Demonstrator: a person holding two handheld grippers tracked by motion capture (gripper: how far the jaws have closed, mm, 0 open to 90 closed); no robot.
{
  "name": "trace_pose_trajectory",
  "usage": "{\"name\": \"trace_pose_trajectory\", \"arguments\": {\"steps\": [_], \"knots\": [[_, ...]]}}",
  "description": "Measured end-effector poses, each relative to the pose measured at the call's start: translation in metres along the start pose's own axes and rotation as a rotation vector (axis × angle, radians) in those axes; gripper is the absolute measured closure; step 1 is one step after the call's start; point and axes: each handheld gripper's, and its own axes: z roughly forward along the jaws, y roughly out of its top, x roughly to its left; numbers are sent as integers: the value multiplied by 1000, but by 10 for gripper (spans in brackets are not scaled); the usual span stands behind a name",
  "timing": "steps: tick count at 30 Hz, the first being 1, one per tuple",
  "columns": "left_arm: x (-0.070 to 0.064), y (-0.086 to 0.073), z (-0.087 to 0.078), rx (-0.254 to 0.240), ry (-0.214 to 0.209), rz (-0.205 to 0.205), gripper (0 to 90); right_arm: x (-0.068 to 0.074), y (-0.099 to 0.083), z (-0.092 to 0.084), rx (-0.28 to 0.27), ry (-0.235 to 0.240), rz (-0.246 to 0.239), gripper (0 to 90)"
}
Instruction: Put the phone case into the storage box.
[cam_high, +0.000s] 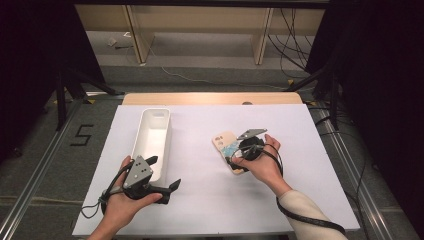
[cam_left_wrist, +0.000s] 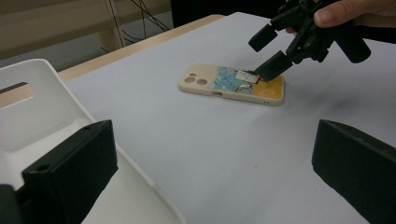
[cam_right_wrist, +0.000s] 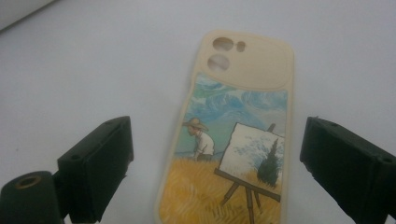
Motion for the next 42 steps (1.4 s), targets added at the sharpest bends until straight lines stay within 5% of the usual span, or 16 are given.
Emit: {"name": "trace_pose_trajectory", "arguments": {"steps": [19,42], "knots": [[0,0,1,-1,-8,0,0,-2,6,28,191,-67,33,104],[-1,0,2,-6,-16,-3,0,-5,15,45,316,-69,53,83]]}}
